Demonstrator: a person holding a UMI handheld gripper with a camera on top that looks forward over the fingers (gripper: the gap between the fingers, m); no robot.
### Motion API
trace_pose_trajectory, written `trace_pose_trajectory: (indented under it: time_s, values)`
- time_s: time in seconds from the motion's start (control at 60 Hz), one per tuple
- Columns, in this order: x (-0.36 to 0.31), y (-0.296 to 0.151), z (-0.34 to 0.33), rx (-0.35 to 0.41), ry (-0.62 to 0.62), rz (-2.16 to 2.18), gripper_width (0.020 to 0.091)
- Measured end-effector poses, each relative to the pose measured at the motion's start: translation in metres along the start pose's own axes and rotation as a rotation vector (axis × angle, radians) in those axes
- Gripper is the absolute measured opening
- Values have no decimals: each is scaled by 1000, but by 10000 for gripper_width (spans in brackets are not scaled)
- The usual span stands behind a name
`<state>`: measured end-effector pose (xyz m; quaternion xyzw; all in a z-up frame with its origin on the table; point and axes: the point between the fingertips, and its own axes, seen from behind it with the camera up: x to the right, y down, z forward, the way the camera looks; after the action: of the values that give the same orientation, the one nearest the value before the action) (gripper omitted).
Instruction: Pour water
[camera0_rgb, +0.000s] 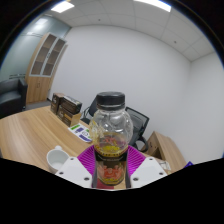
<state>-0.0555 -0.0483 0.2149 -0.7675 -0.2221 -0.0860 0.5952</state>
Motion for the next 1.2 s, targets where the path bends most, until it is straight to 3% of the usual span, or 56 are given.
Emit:
trace_pose_trajectory:
  time_s: [0.417,0.45,0.533,0.667,0.7,0.75,0.8,0.85,1.2]
  values:
    - [1,134,60,-108,-114,423,391]
    - [3,128,59,-69,-108,422,397]
    - [2,131,58,-58,-102,415,420]
    - [1,135,58,-101,-103,433,539]
    - [2,141,56,-139,-100,436,638]
    - [0,144,48,-175,-102,445,872]
    - [1,145,36,-201,-87,453,834]
    - [3,143,19,-222,-68,451,859]
    - [-20,82,-184,-295,100,405,854]
